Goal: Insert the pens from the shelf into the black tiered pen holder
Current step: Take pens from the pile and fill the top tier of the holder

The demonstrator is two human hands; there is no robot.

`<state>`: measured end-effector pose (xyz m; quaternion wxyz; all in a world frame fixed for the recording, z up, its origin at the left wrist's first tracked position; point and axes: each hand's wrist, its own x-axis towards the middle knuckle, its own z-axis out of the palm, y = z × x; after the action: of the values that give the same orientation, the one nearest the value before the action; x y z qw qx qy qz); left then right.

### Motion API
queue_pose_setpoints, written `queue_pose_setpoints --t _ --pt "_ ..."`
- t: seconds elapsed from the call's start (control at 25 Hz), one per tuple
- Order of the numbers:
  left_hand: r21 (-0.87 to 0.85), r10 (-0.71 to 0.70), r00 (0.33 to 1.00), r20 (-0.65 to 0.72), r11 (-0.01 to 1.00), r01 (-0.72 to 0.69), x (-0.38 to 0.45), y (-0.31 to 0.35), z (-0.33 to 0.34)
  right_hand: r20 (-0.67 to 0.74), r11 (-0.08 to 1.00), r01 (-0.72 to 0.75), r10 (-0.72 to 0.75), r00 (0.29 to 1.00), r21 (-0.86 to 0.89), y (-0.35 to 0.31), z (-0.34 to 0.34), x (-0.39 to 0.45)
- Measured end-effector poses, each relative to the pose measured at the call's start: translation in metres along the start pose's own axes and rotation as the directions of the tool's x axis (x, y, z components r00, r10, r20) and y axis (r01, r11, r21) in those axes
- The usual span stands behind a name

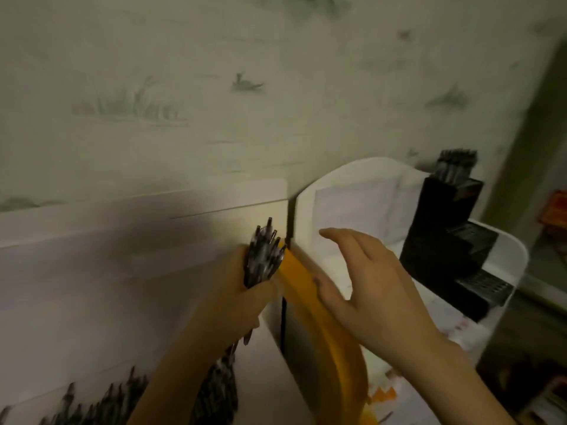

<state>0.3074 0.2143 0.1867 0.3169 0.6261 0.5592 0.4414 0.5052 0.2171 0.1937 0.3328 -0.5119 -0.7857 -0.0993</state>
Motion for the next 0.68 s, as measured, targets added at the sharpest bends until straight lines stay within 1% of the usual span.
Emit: queue_pose_setpoints --t 0.08,0.2,0.32,0.44,0.56,0.68 --pt "-0.004 0.080 0.996 0.031 0.997 -0.080 0.013 0.030 0.038 -0.034 0.999 -0.035 0.035 0.999 -0.010 0.037 -0.024 -0.007" --pt "-0.014 0.146 0.988 0.041 0.989 -0.146 0.034 0.076 0.117 -0.086 0.993 -0.103 0.098 0.991 -0.050 0.112 -0.064 -0.023" --pt "-0.011 0.207 0.971 0.118 0.978 -0.207 0.049 0.119 0.201 -0.088 0.980 -0.173 0.165 0.982 -0.096 0.189 -0.098 -0.041" --pt "-0.037 0.247 0.959 0.140 0.969 -0.244 0.064 0.154 0.271 -0.064 0.970 -0.224 0.219 0.974 -0.090 0.256 -0.125 -0.051" --pt "-0.025 0.256 0.957 0.135 0.967 -0.255 0.078 0.179 0.324 -0.057 0.970 -0.235 0.232 0.971 -0.059 0.308 -0.143 -0.052" --pt "-0.040 0.273 0.952 0.138 0.962 -0.270 0.093 0.191 0.358 -0.055 0.973 -0.232 0.231 0.971 -0.014 0.345 -0.147 -0.049"
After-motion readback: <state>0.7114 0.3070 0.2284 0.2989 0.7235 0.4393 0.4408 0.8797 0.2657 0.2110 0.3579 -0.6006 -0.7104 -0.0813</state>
